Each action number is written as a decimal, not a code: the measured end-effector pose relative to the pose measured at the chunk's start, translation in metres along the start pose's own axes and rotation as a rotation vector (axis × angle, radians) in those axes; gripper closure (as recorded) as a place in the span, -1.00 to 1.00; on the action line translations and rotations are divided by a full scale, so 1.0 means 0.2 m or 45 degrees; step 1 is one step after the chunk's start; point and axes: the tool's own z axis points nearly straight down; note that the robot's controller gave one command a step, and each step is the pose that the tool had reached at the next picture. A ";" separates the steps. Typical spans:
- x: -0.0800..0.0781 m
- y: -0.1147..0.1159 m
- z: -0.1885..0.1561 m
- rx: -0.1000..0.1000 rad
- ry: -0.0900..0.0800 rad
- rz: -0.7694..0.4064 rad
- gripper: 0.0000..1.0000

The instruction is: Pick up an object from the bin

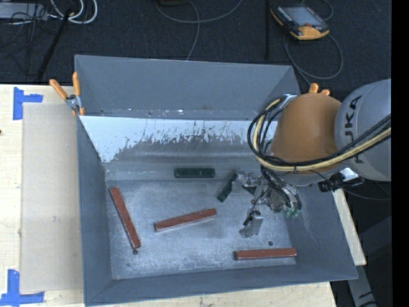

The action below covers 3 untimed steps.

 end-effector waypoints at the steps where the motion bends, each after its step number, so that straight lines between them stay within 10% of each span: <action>1: -0.14 0.29 0.44 -0.003 0.006 -0.038 -1.00; 2: -0.15 0.27 0.42 -0.001 -0.001 -0.034 1.00; 3: -0.42 0.34 -0.13 0.002 -0.014 -0.829 1.00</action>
Offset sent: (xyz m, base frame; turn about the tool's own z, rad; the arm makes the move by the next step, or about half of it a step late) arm 0.0304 0.0531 -0.0835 -0.0244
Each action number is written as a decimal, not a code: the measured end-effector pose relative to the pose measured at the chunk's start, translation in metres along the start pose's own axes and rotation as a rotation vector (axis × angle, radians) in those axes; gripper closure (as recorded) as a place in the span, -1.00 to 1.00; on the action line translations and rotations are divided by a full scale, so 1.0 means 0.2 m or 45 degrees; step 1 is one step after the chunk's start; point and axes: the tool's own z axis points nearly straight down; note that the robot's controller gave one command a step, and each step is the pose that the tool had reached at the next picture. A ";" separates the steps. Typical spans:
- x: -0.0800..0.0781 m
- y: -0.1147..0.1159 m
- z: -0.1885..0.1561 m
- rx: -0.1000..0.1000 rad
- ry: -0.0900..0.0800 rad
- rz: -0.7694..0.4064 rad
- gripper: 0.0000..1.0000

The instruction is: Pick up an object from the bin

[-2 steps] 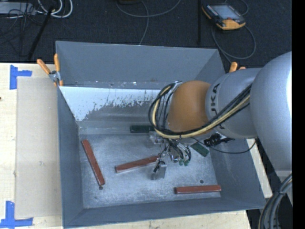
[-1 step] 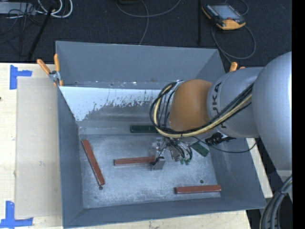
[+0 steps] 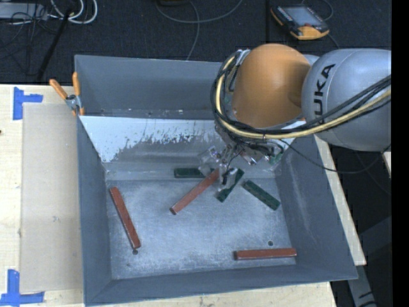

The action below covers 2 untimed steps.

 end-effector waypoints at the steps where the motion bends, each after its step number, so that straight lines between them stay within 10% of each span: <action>1: -0.02 -0.01 -0.37 0.002 -0.003 0.018 1.00; 2: -0.02 -0.01 -0.34 -0.005 0.007 0.022 -1.00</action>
Offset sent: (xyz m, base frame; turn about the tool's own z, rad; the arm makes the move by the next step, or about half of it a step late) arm 0.0019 0.0006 0.0686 0.0108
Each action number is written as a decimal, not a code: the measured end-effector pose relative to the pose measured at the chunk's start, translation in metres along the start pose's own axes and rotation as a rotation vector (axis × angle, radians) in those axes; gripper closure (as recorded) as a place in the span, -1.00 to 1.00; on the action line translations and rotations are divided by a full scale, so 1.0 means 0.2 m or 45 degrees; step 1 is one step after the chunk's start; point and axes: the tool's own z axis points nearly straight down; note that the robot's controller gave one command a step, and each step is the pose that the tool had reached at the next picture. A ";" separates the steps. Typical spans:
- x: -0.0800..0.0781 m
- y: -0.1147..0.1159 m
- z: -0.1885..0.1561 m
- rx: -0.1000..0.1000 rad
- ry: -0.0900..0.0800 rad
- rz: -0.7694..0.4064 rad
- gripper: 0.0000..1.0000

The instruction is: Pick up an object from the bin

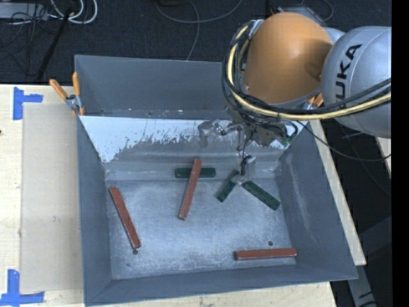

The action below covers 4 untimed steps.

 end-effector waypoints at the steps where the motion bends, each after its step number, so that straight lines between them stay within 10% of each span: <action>1: 0.21 0.01 0.70 -0.008 0.013 -0.169 -1.00; 2: -0.03 0.22 0.90 -0.004 0.002 -0.657 -1.00; 3: -0.03 0.21 0.90 -0.003 0.001 -0.649 1.00; 4: 0.11 -0.07 0.04 0.010 -0.006 -0.647 1.00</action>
Offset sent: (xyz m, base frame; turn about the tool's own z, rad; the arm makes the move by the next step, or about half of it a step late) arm -0.0310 -0.0232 -0.1337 -0.1339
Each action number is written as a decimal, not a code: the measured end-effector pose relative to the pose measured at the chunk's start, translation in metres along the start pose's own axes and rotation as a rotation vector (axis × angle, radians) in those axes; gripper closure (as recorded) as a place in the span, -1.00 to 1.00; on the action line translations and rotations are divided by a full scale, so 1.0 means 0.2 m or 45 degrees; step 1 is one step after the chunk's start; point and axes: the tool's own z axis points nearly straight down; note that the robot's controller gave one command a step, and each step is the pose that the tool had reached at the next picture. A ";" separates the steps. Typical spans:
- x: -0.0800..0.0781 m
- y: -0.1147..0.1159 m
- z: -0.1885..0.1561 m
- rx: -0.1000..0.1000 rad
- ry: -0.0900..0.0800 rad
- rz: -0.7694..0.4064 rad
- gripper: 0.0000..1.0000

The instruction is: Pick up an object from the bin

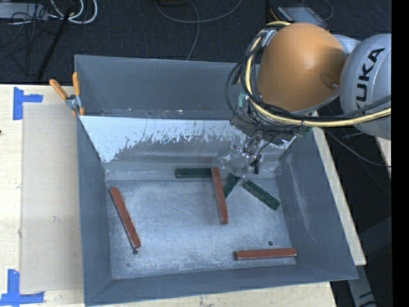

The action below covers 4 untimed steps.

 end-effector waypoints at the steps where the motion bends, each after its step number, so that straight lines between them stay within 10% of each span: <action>1: 0.10 0.55 0.37 -0.026 0.009 -0.272 1.00; 2: 0.09 0.54 0.36 -0.017 0.005 -0.270 -1.00; 3: 0.12 0.25 0.72 -0.018 0.005 -0.294 -1.00; 4: -0.03 0.19 0.86 -0.016 0.002 -0.432 -1.00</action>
Offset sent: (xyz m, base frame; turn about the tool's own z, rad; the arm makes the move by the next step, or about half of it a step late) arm -0.1046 0.0271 -0.0720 -0.2139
